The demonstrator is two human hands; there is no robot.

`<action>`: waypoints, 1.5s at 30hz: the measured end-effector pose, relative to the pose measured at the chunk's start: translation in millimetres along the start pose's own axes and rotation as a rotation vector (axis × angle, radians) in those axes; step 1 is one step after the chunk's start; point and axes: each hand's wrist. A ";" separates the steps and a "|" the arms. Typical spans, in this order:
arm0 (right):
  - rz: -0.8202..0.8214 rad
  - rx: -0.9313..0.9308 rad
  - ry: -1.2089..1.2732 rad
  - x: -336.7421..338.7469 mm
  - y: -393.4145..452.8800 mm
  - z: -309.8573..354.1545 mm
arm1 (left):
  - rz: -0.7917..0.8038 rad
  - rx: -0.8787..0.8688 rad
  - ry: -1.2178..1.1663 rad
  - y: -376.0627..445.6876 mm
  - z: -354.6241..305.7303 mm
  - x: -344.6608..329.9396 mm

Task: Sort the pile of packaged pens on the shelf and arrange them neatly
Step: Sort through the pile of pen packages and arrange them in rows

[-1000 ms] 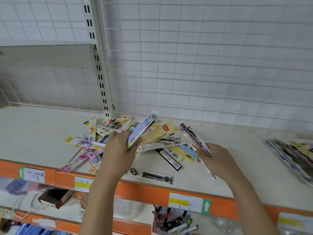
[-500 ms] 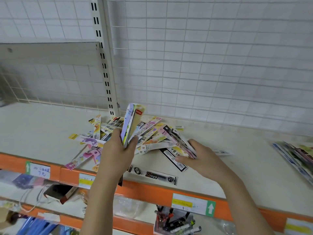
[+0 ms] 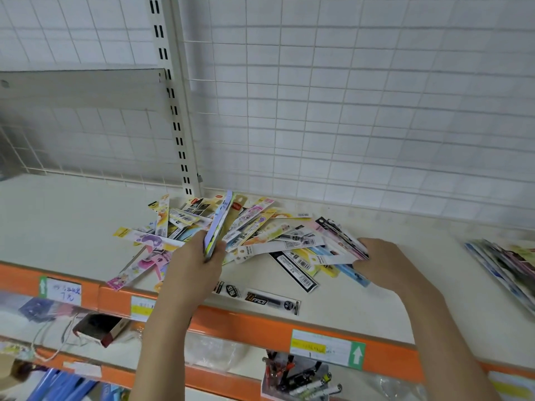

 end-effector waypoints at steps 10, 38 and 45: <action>-0.230 0.015 -0.151 -10.2 3.1 15.1 | -0.016 0.045 0.021 -4.3 6.9 11.8; 0.252 0.492 -0.287 -64.2 -14.2 141.6 | -0.174 0.175 0.045 -20.8 46.3 56.6; 0.110 0.469 -0.299 -44.7 -13.4 115.7 | -0.117 0.125 0.012 0.1 34.6 43.0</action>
Point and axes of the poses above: each hand's wrist, its own y-axis towards the middle knuckle, its own x-axis out of the back of the hand, z = x × y, and after that the axes turned 9 degrees about z, right-handed
